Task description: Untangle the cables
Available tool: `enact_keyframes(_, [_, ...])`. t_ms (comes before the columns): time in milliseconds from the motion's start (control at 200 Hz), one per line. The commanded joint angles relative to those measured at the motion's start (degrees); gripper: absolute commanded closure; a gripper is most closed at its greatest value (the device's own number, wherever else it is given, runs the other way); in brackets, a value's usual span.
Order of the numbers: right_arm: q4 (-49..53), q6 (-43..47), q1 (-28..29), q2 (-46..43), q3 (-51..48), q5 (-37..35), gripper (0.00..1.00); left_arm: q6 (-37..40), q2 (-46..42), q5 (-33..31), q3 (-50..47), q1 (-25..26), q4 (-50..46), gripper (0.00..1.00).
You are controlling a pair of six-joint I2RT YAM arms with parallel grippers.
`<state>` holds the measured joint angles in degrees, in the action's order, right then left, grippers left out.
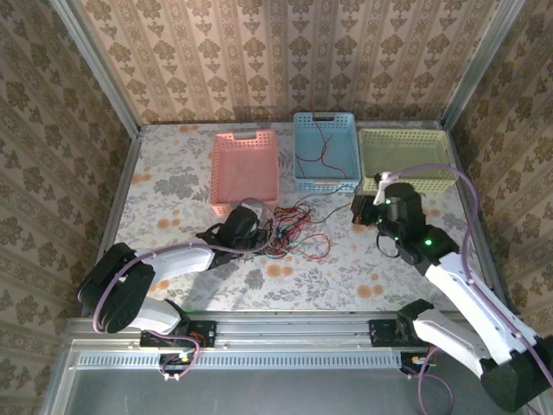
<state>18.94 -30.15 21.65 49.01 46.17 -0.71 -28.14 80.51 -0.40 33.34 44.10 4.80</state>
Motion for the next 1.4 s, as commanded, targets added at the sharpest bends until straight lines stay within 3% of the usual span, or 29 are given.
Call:
enact_keyframes(0, [4.4, 1.1, -2.6, -3.1, 4.8, -5.0, 1.00, -2.1, -0.6, -3.0, -1.7, -0.7, 1.3, 1.00])
enact_keyframes(290, [6.4, 2.7, -8.3, -4.5, 16.5, -5.7, 1.00, -3.4, -0.4, -3.9, -3.5, -1.9, 2.6, 1.00])
enact_keyframes(540, [4.9, 4.2, -8.4, -0.4, 26.1, -5.6, 1.00, -3.0, -0.7, -4.4, -4.3, -2.3, 2.8, 1.00])
enact_keyframes(975, [6.0, 3.8, -8.4, 8.1, 54.0, -1.6, 1.00, -3.6, 2.1, -4.2, -4.5, -4.2, 4.9, 1.00])
enact_keyframes(1165, [7.2, 3.4, -8.4, 10.9, 52.1, 0.1, 1.00, -3.3, 2.7, -0.2, -3.6, -3.4, 5.4, 1.00])
enact_keyframes(1400, [4.0, 1.4, -8.4, 18.0, 48.2, 4.1, 1.00, -0.6, 1.2, 1.5, -0.7, 2.1, 4.2, 0.94])
